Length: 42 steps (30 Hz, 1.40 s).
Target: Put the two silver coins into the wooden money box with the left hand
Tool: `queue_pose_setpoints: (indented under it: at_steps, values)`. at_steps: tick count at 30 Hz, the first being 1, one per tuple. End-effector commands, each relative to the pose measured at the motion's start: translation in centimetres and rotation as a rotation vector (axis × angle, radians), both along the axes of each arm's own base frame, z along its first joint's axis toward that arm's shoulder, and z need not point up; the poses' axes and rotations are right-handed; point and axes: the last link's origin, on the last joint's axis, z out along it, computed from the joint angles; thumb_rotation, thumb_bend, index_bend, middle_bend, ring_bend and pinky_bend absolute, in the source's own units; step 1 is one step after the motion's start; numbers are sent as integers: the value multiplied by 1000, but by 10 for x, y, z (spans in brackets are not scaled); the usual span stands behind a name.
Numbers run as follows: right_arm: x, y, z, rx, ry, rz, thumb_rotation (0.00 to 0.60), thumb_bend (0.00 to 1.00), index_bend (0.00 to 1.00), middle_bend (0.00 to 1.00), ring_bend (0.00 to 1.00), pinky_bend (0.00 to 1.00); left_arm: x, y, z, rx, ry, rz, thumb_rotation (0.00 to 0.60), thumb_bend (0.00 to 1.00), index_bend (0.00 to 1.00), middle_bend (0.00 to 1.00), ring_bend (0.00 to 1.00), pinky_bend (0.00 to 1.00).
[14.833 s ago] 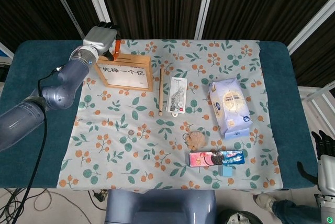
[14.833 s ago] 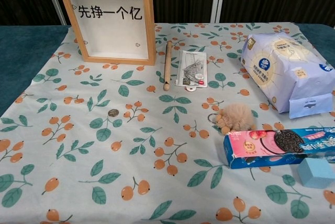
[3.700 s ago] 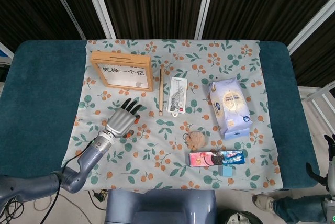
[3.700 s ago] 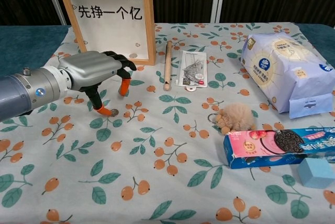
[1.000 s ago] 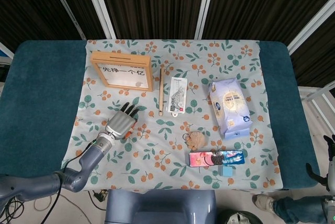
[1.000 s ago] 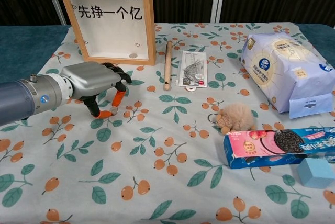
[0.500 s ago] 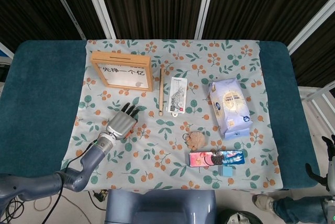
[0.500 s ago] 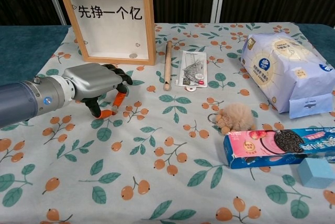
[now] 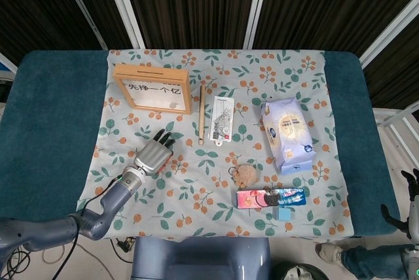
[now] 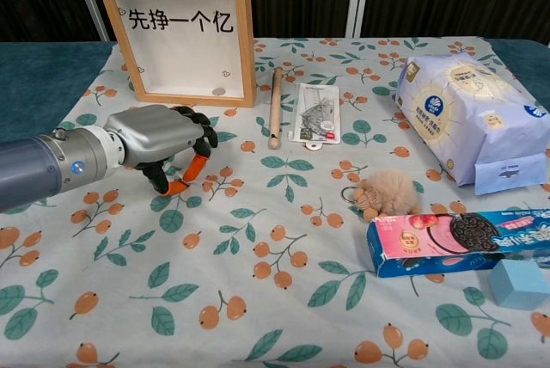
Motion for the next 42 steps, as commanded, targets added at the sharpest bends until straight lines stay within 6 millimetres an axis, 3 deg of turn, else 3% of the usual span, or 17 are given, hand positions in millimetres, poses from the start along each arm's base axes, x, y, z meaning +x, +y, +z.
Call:
queue_pose_setpoints:
  at_steps: [1,12,19,24,27,31,36,42]
  values:
    - [0,0,0,1,0,0,600,369,155,46,4,0,0,0,1,1,-4,2,600,522,681,230,0,0]
    - [0,0,0,-2,-8,0,600,369,155,46,4,0,5,9,15,48,-28,-1,600,558,685,233,0,0]
    - [0,0,0,-3,-7,-2,600,369,155,46,4,0,23,17,43,17,-99,26,600,555,684,230,0,0]
    - [0,0,0,0,-10,-2,600,369,155,46,4,0,44,26,87,-1,-169,59,600,560,678,221,0,0]
    - [0,0,-1,1,-11,-2,600,369,155,46,4,0,67,42,130,0,-213,71,600,578,673,215,0,0]
    - [1,-1,-2,2,-8,0,600,369,155,46,4,0,89,56,170,30,-220,70,600,578,670,215,0,0]
    - [1,-1,-2,3,-8,0,600,368,155,46,4,0,108,66,202,52,-213,80,600,568,669,217,0,0]
    - [1,-1,-3,3,-6,-1,600,369,155,46,4,0,125,82,223,96,-197,91,600,562,663,225,0,0]
